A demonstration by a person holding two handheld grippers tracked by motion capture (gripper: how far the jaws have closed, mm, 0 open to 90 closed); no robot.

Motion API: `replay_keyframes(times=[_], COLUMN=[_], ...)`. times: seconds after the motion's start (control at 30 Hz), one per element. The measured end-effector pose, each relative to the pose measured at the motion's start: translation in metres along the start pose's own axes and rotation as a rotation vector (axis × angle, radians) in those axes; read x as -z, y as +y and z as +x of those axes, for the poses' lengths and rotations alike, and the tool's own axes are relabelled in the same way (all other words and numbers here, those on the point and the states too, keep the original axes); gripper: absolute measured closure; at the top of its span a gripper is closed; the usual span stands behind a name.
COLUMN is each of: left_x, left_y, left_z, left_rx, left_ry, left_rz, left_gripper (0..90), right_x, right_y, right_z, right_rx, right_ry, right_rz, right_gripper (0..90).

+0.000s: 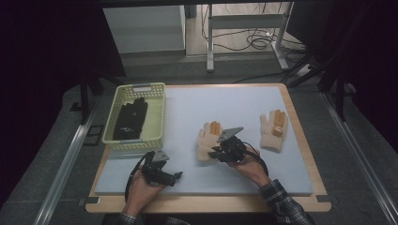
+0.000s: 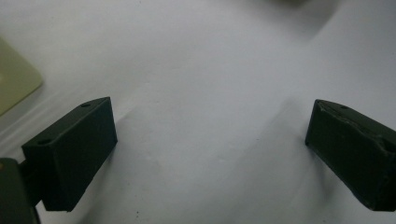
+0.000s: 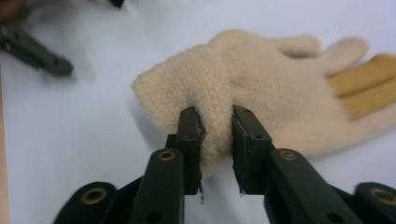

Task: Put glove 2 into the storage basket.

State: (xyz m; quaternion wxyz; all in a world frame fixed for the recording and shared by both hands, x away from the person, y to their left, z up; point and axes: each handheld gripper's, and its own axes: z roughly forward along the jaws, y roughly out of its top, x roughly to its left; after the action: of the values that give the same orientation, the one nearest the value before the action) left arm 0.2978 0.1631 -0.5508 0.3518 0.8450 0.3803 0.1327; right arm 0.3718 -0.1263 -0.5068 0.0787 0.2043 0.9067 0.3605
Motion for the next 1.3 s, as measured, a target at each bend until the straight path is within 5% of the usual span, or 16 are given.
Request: replay_keyframes(times=[0.23, 0.37, 0.43, 0.6, 1.0, 1.3], left_x=[0.000, 0.000, 0.000, 0.000, 0.000, 0.000], left_y=[0.000, 0.000, 0.000, 0.000, 0.000, 0.000], left_z=[0.000, 0.000, 0.000, 0.000, 0.000, 0.000], left_rx=[0.000, 0.000, 0.000, 0.000, 0.001, 0.002], left_ry=[0.000, 0.000, 0.000, 0.000, 0.000, -0.001], left_rz=[0.000, 0.000, 0.000, -0.001, -0.002, -0.002], left_gripper=[2.2, 2.2, 2.2, 2.2, 2.3, 2.3], right_x=[0.014, 0.027, 0.034, 0.040, 0.075, 0.106], right_y=[-0.013, -0.017, -0.023, -0.032, -0.062, -0.077], right_z=[-0.003, -0.013, -0.023, -0.031, -0.069, -0.100], right_rx=[-0.032, -0.073, -0.116, -0.139, -0.247, -0.286], right_ry=[-0.023, -0.055, -0.094, -0.134, -0.284, -0.395], right_rz=[-0.041, -0.064, -0.070, -0.067, -0.086, -0.098], right_gripper=[50.0, 50.0, 62.8, 73.1, 57.4, 53.7])
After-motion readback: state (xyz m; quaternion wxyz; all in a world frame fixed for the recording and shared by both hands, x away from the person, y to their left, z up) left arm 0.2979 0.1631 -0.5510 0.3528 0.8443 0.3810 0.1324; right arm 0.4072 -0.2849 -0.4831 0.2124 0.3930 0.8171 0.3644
